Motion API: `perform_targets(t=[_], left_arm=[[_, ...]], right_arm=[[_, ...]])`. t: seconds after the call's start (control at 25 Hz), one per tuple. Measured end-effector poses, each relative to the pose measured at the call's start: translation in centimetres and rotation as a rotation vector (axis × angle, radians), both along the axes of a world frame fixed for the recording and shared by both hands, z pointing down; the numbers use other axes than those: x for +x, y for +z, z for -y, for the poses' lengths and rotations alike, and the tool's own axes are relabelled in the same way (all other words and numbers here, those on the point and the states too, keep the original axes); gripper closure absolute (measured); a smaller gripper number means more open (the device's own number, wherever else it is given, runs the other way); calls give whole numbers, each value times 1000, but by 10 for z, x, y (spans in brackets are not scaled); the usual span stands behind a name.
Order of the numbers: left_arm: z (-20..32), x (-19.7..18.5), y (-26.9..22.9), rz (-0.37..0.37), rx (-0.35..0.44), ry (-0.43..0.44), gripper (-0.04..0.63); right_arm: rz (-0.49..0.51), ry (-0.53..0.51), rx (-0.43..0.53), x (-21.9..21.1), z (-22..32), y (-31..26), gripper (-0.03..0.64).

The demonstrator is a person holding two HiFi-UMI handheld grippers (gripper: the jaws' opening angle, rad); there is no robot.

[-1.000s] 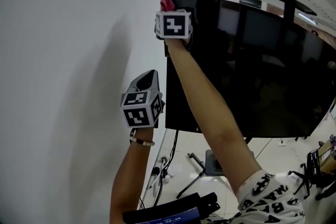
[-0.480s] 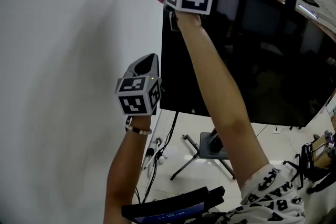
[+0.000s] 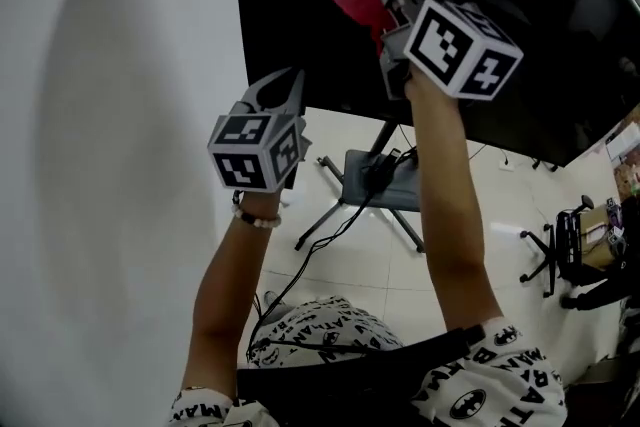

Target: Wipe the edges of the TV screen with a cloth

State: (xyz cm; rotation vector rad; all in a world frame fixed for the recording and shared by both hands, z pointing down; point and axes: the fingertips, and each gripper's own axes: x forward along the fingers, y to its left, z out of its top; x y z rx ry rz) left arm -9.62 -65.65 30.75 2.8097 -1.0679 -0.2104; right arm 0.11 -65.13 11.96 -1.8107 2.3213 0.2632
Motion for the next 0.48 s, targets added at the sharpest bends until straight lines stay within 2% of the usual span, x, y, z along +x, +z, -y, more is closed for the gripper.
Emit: perform_targets(t=[0.32, 0.48], left_arm=[[-34, 76, 113, 31, -112, 76, 600], [-52, 115, 170, 59, -186, 115, 600]], right_arm=[[-5, 129, -167, 110, -74, 174, 541], [49, 144, -273, 155, -113, 265, 541]])
